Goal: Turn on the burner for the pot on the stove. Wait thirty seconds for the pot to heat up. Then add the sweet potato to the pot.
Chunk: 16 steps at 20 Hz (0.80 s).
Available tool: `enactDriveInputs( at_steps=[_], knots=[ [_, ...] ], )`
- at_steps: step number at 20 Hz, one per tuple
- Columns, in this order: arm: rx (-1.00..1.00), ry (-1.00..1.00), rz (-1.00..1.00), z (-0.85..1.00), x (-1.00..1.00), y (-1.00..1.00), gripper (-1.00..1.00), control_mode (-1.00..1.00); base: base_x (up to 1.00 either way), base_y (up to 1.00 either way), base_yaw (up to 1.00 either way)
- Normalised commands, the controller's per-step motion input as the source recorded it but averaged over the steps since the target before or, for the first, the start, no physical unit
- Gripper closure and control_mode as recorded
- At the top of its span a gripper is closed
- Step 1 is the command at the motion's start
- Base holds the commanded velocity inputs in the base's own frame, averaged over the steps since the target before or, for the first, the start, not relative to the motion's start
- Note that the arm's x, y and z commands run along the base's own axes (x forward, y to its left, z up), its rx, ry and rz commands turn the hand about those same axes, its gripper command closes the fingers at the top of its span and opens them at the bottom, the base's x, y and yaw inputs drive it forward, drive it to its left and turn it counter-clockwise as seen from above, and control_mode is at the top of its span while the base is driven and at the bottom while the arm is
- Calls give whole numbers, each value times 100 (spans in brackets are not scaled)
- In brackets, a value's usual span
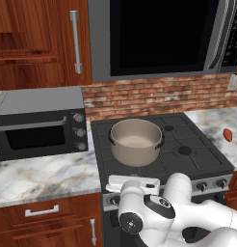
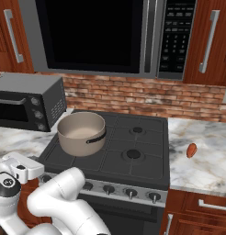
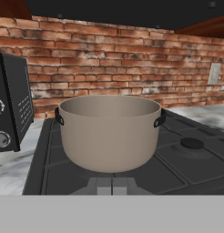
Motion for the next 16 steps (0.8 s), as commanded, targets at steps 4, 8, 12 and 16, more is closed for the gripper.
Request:
enactDriveInputs(
  at_steps=[4, 8, 12, 16],
  knots=[
    [0, 0, 0, 0, 0, 0, 100, -100, 0, 0, 0],
    [0, 0, 0, 0, 0, 0, 100, -100, 0, 0, 0],
    [0, 0, 0, 0, 0, 0, 100, -100, 0, 0, 0],
    [0, 0, 0, 0, 0, 0, 100, -100, 0, 0, 0]
  ],
)
